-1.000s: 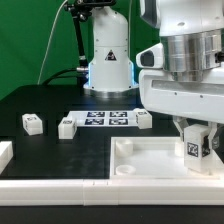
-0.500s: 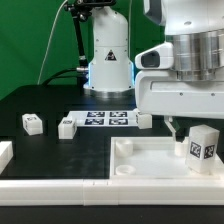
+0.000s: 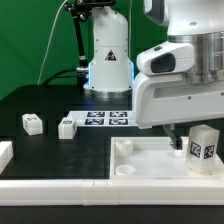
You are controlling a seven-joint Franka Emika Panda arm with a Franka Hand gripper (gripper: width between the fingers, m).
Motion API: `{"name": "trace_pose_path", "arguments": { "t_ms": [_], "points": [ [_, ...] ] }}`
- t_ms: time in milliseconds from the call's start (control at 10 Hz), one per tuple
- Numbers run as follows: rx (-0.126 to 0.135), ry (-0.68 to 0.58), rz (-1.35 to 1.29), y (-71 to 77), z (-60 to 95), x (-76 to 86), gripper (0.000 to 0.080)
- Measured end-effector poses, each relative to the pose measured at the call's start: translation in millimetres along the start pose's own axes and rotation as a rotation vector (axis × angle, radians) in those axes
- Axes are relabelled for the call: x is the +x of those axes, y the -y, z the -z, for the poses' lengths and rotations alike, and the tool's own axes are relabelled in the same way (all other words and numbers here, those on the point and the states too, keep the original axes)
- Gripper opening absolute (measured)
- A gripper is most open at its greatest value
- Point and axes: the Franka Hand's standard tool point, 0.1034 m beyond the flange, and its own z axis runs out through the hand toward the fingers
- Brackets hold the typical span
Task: Assemble one leg
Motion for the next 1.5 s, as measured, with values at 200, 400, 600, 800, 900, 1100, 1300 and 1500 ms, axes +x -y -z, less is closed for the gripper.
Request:
{"name": "trace_pose_path", "arguments": {
  "t_ms": [200,400,600,800,900,1100,1300,1500],
  "points": [
    [-0.038,-0.007,0.195,5.3,0.3,0.3,0.0649],
    [-0.037,-0.015,0.251,2.5,-0.7,0.8,0.0649],
    [-0.037,-0.014,0.249,2.4,-1.1,0.7,0.0527],
    [-0.038,-0.014,0.249,1.8,-1.3,0.7,0.0292],
    [-0.036,-0.014,0.232,1.8,-1.3,0.7,0.0292],
    [-0.036,-0.015,0.213,1.5,-1.4,0.7,0.0292],
    [-0.040,-0.034,-0.102,1.0,-1.7,0.4,0.0292],
    [-0.041,-0.038,-0.291,-0.8,-1.7,0.1,0.0292]
  ]
}}
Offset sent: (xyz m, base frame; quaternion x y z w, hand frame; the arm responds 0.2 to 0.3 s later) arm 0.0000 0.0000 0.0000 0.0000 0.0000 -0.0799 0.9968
